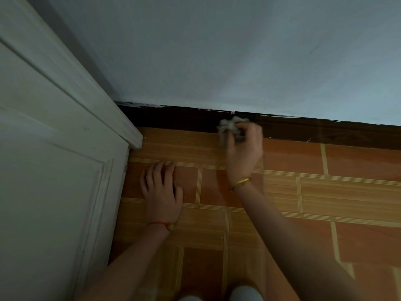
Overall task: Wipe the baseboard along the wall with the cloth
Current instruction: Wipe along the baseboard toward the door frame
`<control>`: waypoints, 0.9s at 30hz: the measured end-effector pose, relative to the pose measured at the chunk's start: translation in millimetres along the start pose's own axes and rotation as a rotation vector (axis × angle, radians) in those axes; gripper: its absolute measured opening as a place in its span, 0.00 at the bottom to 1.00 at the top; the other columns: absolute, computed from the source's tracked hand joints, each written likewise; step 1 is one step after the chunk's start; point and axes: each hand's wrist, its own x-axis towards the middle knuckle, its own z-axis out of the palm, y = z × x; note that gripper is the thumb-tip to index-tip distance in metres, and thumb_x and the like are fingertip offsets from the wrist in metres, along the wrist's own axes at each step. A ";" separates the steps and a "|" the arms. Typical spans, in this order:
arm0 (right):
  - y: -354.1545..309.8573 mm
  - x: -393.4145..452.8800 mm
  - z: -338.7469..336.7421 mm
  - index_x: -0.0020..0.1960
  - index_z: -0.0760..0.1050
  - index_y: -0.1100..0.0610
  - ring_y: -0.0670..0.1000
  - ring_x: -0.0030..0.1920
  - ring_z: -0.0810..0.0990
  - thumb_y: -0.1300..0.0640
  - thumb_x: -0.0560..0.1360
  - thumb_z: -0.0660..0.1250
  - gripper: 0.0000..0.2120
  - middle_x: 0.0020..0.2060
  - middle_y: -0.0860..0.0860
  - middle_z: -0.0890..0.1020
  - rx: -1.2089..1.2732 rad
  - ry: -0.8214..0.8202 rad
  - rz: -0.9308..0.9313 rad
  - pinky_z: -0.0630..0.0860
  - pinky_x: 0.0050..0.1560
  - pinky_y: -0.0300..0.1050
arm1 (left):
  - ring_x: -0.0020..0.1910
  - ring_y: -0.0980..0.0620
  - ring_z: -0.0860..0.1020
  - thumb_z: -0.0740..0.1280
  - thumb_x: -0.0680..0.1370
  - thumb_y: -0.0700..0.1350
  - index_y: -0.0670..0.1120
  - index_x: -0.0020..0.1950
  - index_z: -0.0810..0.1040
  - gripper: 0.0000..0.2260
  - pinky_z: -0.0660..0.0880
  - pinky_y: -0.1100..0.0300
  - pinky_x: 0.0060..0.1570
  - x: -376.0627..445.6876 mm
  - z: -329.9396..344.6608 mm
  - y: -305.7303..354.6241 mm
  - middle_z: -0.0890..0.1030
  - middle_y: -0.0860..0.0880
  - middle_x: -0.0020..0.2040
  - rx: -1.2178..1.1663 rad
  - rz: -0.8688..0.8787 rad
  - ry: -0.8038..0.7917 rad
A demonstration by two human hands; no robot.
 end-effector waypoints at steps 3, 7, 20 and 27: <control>-15.0 -17.8 31.5 0.47 0.75 0.61 0.52 0.49 0.76 0.66 0.69 0.73 0.09 0.47 0.54 0.78 -0.029 -0.209 -0.037 0.74 0.47 0.41 | 0.71 0.38 0.67 0.56 0.78 0.46 0.45 0.72 0.72 0.23 0.56 0.35 0.75 0.0 -0.3 -1.1 0.70 0.41 0.71 0.005 0.006 -0.002; -21.2 -30.7 56.0 0.48 0.76 0.62 0.55 0.48 0.75 0.68 0.67 0.72 0.11 0.47 0.56 0.78 -0.074 -0.364 -0.134 0.75 0.44 0.46 | 0.71 0.38 0.67 0.57 0.78 0.46 0.45 0.72 0.73 0.23 0.56 0.35 0.75 -0.7 0.3 -1.8 0.71 0.40 0.71 0.024 0.009 0.005; 26.8 -7.5 -1.6 0.46 0.74 0.62 0.53 0.45 0.75 0.69 0.67 0.70 0.10 0.45 0.56 0.76 -0.137 -0.106 0.108 0.70 0.44 0.39 | 0.71 0.39 0.67 0.56 0.78 0.46 0.44 0.72 0.72 0.23 0.55 0.35 0.75 -0.3 -0.9 -0.8 0.70 0.41 0.71 0.001 0.003 0.002; -3.0 -24.2 34.1 0.52 0.75 0.63 0.56 0.50 0.75 0.69 0.68 0.70 0.13 0.50 0.57 0.77 -0.125 -0.344 -0.029 0.73 0.48 0.46 | 0.71 0.38 0.67 0.56 0.78 0.47 0.45 0.72 0.73 0.23 0.56 0.35 0.75 0.5 -0.4 0.2 0.70 0.41 0.71 0.011 0.000 0.000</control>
